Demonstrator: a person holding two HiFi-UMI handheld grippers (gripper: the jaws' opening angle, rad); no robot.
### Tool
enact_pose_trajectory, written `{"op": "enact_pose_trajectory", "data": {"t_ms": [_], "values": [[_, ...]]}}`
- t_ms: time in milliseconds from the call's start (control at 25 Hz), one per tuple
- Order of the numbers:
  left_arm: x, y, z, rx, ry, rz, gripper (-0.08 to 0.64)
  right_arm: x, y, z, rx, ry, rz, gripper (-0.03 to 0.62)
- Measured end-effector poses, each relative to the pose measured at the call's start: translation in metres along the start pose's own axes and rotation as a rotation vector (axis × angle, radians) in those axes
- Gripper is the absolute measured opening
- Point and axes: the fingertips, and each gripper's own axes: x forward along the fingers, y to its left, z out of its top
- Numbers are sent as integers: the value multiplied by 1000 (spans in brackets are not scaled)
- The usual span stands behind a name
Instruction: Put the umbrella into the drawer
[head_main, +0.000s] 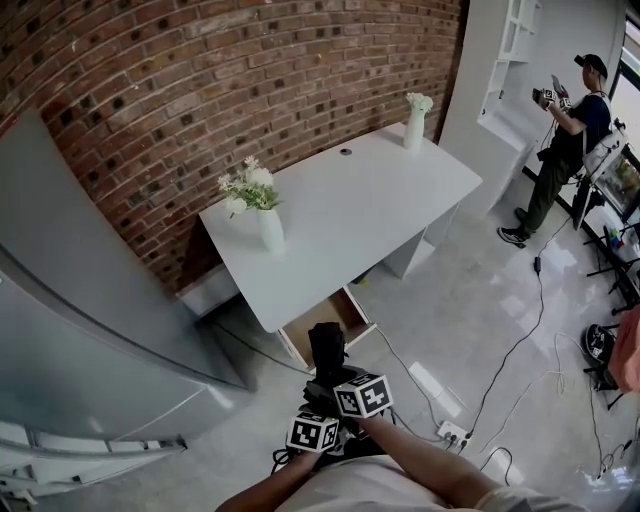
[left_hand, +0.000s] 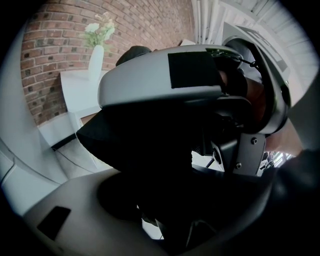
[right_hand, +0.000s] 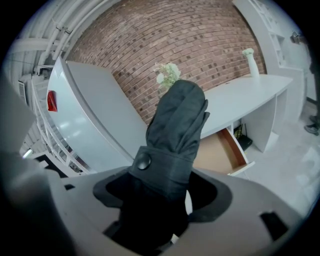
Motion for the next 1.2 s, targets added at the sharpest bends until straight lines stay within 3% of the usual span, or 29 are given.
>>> {"op": "enact_pose_trajectory", "data": {"t_ms": [520,1200], "values": [[23,23,19,-90,0,49,232,30,-24,9,6,67,68,330],[103,58,2,-222,120,72,232,87,-100,-29,121,208,118,330]]}}
